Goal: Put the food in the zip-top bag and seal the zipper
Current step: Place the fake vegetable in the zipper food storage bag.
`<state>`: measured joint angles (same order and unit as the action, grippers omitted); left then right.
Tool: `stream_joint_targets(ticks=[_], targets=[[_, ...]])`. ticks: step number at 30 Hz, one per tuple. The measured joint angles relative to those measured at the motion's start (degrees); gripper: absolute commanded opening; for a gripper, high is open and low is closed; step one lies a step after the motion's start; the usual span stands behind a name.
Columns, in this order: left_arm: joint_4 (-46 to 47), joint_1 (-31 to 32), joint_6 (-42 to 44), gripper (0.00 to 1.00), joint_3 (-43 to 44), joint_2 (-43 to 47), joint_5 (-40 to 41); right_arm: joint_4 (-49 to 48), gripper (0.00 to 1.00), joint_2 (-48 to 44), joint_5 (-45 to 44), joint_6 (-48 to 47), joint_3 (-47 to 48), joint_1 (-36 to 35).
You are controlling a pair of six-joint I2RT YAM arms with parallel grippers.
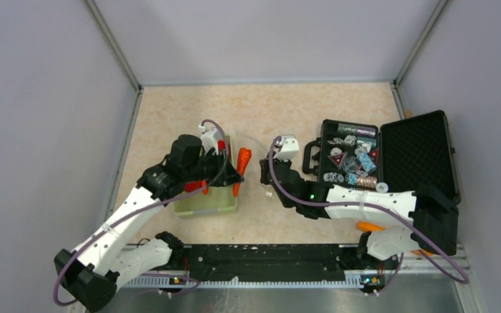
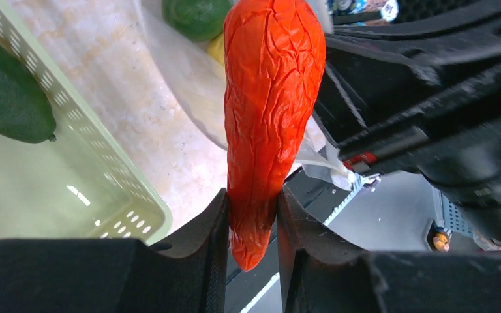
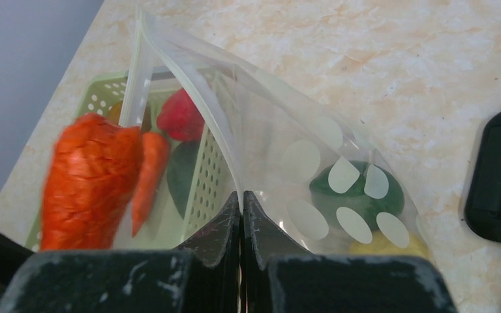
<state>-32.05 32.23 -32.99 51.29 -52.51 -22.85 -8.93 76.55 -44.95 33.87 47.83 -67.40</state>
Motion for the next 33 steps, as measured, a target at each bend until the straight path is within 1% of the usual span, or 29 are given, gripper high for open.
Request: stream_joint_targets(ticks=[4, 8, 13, 17, 24, 28, 33], targets=[[-0.76, 0.00, -1.64, 0.00, 0.79, -4.26, -0.04, -0.11, 0.00, 1.31, 0.13, -1.57, 1.27, -0.02], [0.98, 0.00, -4.55, 0.00, 0.76, -4.26, -0.59, -1.88, 0.00, 1.90, -0.04, -4.31, 1.18, -0.66], [1.81, 0.00, -6.05, 0.00, 0.76, -5.40, -0.92, -12.07, 0.00, 1.90, -3.04, -13.40, -2.23, -3.87], [-0.66, 0.00, -5.88, 0.00, 0.79, -7.89, 0.17, -19.82, 0.00, 2.12, -5.81, -20.61, -4.74, -6.88], [-2.86, 0.00, -5.88, 0.00, 1.01, -8.28, 1.90, -33.42, 0.00, 2.78, -6.93, -31.04, -7.50, -8.81], [-2.78, 0.00, -6.54, 0.03, 1.03, -8.31, 2.45, -36.65, 0.00, 2.89, -6.29, -34.62, -8.11, -9.64], [-1.92, 0.00, -9.60, 0.07, 1.03, -8.31, 3.02, -38.27, 0.00, 3.26, -5.66, -36.30, -8.11, -9.73]])
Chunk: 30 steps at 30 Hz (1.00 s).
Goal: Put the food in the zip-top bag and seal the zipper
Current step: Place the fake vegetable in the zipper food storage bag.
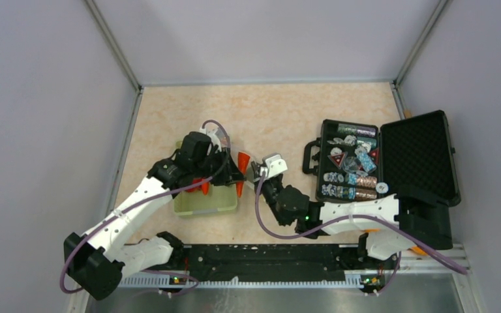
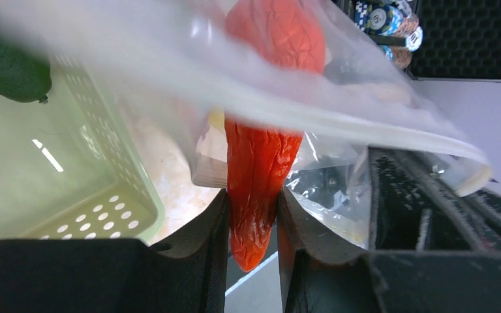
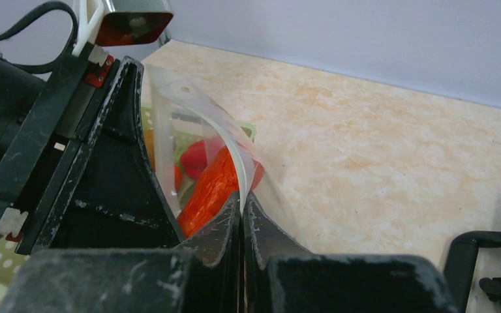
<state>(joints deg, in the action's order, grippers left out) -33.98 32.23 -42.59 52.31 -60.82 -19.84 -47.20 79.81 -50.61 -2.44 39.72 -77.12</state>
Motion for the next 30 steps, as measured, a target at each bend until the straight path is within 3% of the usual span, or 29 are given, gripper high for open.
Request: stream_joint_targets(ticks=[9, 30], targets=[[4.42, -0.24, -6.64, 0.13, -0.02, 0.35, -0.50, 0.46, 0.00, 2.25, 0.92, -0.35, 0.02, -0.02], [9.86, -2.58, -15.21, 0.17, -3.72, 4.61, -1.01, 0.37, 0.00, 2.45, 3.54, -0.83, 0.02, -0.02]])
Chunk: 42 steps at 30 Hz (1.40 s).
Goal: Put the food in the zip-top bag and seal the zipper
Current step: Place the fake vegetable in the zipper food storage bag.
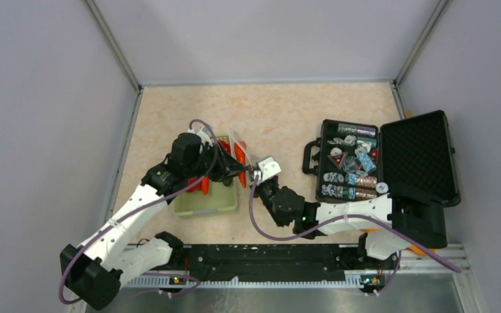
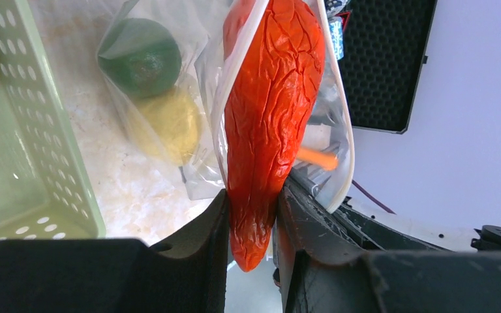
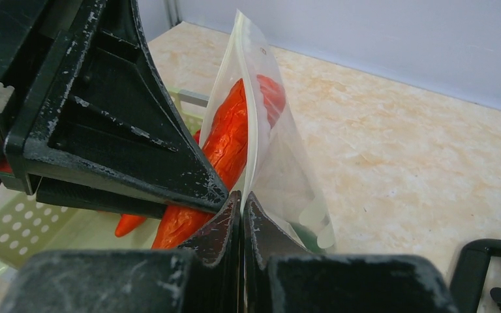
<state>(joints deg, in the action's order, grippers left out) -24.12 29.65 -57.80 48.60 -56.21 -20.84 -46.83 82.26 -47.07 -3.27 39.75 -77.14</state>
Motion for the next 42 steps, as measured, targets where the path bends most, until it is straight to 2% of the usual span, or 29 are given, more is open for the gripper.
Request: stream_joint_targets(ticks=[8, 16, 18, 19, 20, 23, 32, 36, 40, 42], targets=[[0.66, -0.28, -2.45, 0.19, -0.79, 1.36, 0.24, 0.81, 0.00, 1.07, -0.33, 0.63, 0.11, 0.00], [2.75, -0.63, -5.95, 0.33, -3.15, 3.56, 3.43, -0.20, 0.00, 0.04, 1.81, 3.93, 0.00, 0.00], [3.21, -0.72, -6.25, 0.43, -3.15, 3.45, 3.80, -0.39, 0.00, -0.15, 2.99, 4.44, 0.00, 0.00], [3.21, -0.72, -6.32, 0.53, -3.15, 3.34, 3.98, -0.48, 0.00, -0.22, 3.37, 4.66, -0.02, 0.00], [3.17, -0.72, -6.14, 0.59, -3.15, 3.23, 4.02, -0.48, 0.00, -0.24, 3.61, 4.85, -0.02, 0.00], [2.62, -0.72, -5.57, 0.66, -3.08, 2.49, 4.55, -0.52, 0.00, -0.35, 4.42, 5.16, -0.02, -0.02], [1.42, -0.72, -5.07, 0.65, -3.08, 2.38, 6.16, -0.70, 0.00, -0.48, 5.11, 6.36, -0.02, -0.02], [1.27, -0.72, -4.72, 0.56, -3.08, 2.47, 6.75, 1.20, 0.00, -1.09, 4.50, 8.72, 0.13, 0.00], [0.09, -0.72, -3.15, 0.45, -3.02, 3.74, 8.31, 13.84, 0.00, -1.66, 3.54, 15.10, 5.81, 0.61], [-0.57, -0.72, -2.36, 0.41, -2.95, 4.50, 9.01, 15.28, 0.00, -2.12, 3.67, 16.48, 6.56, 0.85]])
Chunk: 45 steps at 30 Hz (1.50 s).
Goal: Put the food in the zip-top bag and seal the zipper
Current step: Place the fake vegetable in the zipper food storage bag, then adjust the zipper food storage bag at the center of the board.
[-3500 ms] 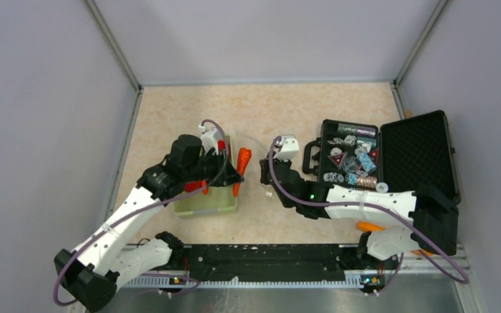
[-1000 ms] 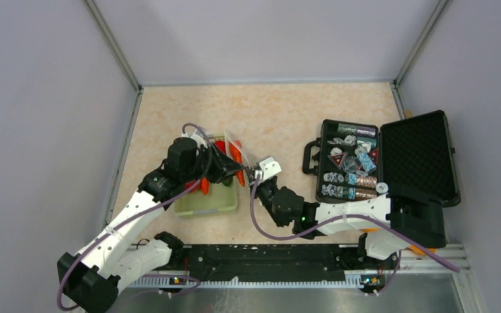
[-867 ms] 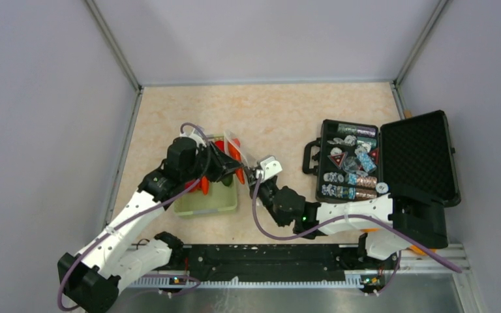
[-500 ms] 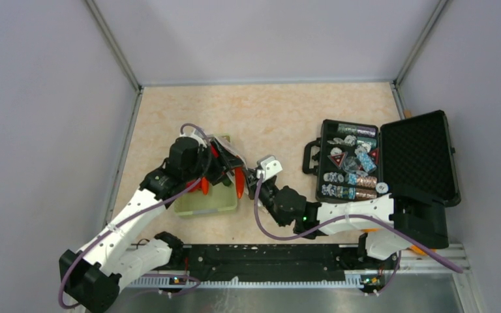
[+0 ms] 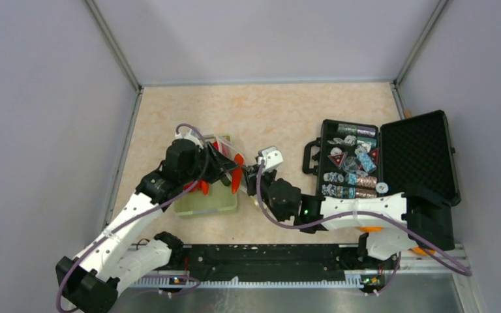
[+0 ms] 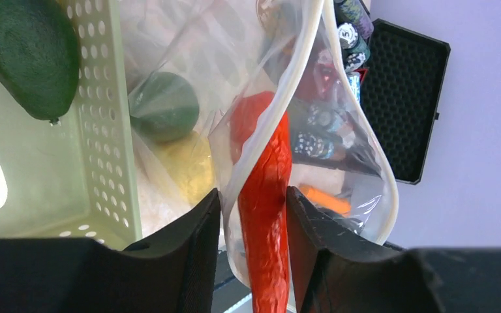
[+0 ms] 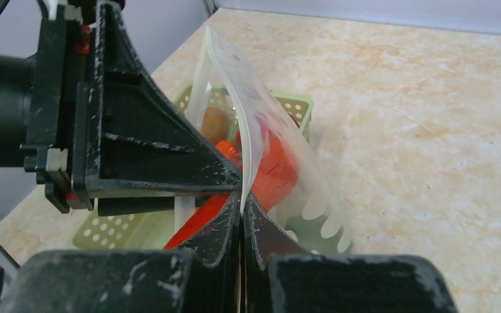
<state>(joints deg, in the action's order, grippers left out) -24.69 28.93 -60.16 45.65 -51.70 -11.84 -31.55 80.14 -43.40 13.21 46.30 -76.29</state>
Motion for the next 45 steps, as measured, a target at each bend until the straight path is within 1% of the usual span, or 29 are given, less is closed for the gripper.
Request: stream_joint_targets(ticks=[3, 9, 10, 11, 15, 19, 22, 23, 26, 28, 32, 37, 40, 45], targets=[[-0.66, 0.00, 0.83, 0.41, 0.09, 0.61, 0.94, 2.69, 0.00, -1.79, 0.09, 3.08, -0.02, 0.81], [-2.49, 0.00, 2.14, 0.34, 0.24, 0.85, 2.34, 6.45, 0.00, -2.56, 0.00, 7.02, -0.02, 2.40], [-2.67, 0.00, 2.34, 0.32, 0.24, 0.98, 2.47, 6.99, 0.00, -2.56, 0.00, 7.63, -0.02, 2.49], [-2.75, 0.00, 2.56, 0.28, 0.28, 1.09, 2.49, 7.32, 0.00, -2.56, 0.02, 7.93, -0.02, 2.56], [-2.67, 0.00, 3.32, 0.19, 0.33, 1.25, 2.29, 8.00, 0.00, -2.73, 0.37, 8.74, -0.07, 2.60], [-2.27, 0.00, 3.98, 0.11, 0.35, 1.18, 1.51, 7.28, 0.00, -3.56, 1.66, 8.33, -0.20, 2.60], [-2.23, 0.00, 4.68, 0.02, 0.44, 0.92, 0.90, 6.29, 0.00, -4.24, 2.84, 7.34, -0.76, 2.60], [-2.14, 0.00, 4.85, 0.00, 0.44, 0.76, 0.74, 6.08, 0.00, -4.35, 2.99, 7.02, -0.92, 2.60], [-2.16, 0.00, 5.92, 0.00, 0.55, 0.52, 0.17, 5.97, 0.00, -4.35, 2.45, 6.29, -0.92, 2.60], [-2.49, 0.00, 6.95, 0.00, 1.62, 0.52, -0.57, 6.23, 0.00, -4.42, 0.42, 6.08, -0.92, 2.60], [-3.67, 0.00, 9.77, 0.00, 7.08, 0.52, -1.75, 8.24, 0.00, -5.31, -4.66, 5.42, -0.92, 2.60], [-3.63, 0.00, 12.28, 0.00, 11.26, -0.20, -2.71, 8.74, 0.00, -7.48, -9.81, 5.01, -0.94, 2.60], [-3.61, 0.00, 13.27, 0.00, 11.67, -1.81, -3.37, 7.37, 0.00, -9.51, -12.94, 4.20, -1.90, 2.60], [-3.50, 0.02, 14.45, 0.00, 12.48, -6.82, -4.96, 4.20, 0.00, -12.57, -17.16, -1.18, -3.56, 2.64]])
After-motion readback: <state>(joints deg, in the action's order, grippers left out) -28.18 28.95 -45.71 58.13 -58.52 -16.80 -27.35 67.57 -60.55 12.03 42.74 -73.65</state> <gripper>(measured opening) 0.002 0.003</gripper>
